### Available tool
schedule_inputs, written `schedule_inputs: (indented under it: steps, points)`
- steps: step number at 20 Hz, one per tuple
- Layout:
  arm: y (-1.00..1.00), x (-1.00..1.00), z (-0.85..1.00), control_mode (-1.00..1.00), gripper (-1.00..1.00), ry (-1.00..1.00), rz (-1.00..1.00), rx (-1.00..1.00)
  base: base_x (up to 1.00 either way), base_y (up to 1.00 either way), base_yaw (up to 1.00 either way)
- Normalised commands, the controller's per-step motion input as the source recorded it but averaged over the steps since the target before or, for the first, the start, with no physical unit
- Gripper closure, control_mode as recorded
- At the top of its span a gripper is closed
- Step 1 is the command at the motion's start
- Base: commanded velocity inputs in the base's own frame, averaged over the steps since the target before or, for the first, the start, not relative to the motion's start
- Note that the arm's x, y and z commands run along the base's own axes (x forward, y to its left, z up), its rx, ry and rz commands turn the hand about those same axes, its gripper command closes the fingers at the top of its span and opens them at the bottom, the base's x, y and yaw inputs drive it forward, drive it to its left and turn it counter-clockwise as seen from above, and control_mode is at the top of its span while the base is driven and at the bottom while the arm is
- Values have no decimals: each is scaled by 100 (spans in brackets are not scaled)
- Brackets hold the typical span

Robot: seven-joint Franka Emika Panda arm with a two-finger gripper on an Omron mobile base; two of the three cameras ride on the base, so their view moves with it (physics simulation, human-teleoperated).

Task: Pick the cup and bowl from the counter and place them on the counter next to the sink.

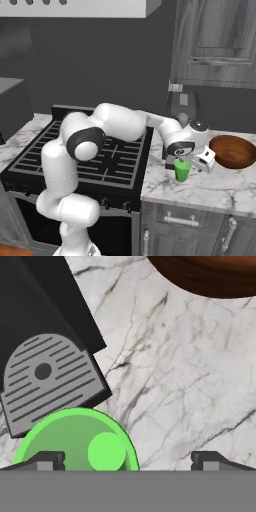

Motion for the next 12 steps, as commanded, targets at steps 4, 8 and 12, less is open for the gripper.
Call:
schedule_inputs:
  steps: [4,8,12]
  points:
    - [-2,4,-24,-100,-100,0,0,0,0,0,0]
    - [-6,0,-22,-100,-100,0,0,0,0,0,0]
    - [-5,0,-28,-100,-100,0,0,0,0,0,0]
